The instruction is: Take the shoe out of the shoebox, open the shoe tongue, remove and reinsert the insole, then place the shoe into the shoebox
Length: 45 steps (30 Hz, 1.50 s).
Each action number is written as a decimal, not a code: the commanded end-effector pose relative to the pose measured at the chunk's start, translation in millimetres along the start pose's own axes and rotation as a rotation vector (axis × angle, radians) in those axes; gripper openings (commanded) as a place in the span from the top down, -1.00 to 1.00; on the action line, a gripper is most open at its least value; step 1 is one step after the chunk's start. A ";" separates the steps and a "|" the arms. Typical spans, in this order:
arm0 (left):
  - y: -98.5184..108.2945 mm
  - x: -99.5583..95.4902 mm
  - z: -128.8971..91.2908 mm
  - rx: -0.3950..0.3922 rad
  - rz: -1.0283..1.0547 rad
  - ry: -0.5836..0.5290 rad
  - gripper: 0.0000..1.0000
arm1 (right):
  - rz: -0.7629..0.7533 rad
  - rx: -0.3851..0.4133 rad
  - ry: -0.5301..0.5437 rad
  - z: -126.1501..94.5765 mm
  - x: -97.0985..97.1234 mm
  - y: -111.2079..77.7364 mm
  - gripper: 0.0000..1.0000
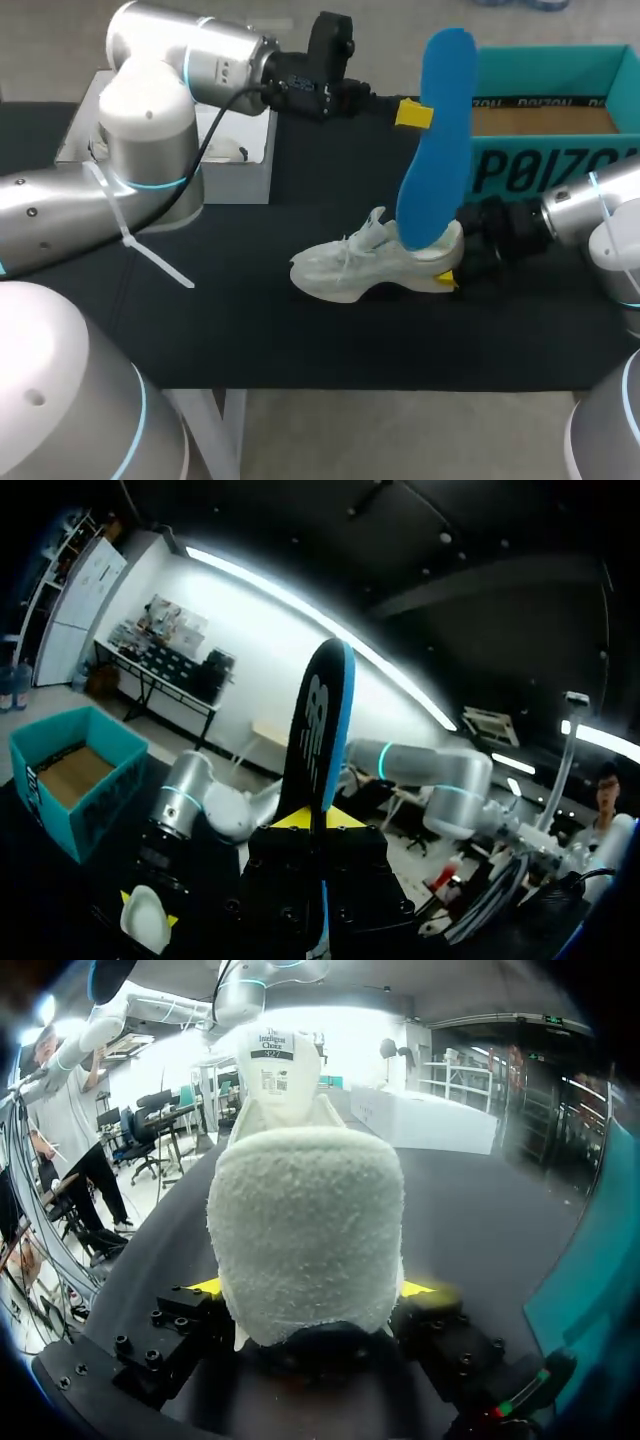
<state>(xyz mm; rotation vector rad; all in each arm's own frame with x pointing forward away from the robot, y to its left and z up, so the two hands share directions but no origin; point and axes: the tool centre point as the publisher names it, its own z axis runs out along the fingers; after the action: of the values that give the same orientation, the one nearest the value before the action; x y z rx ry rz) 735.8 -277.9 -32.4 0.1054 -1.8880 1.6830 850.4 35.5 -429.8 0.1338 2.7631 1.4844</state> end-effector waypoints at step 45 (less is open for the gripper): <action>-21.5 57.7 -45.1 0.041 -0.046 0.070 1.00 | 0.001 0.004 0.000 3.1 1.2 -3.1 1.00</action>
<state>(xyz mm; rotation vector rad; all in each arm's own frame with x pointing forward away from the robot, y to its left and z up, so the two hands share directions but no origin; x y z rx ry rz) 715.2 -221.5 14.9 0.1062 -1.7880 1.6735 850.4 35.5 -429.9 0.1337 2.7631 1.4844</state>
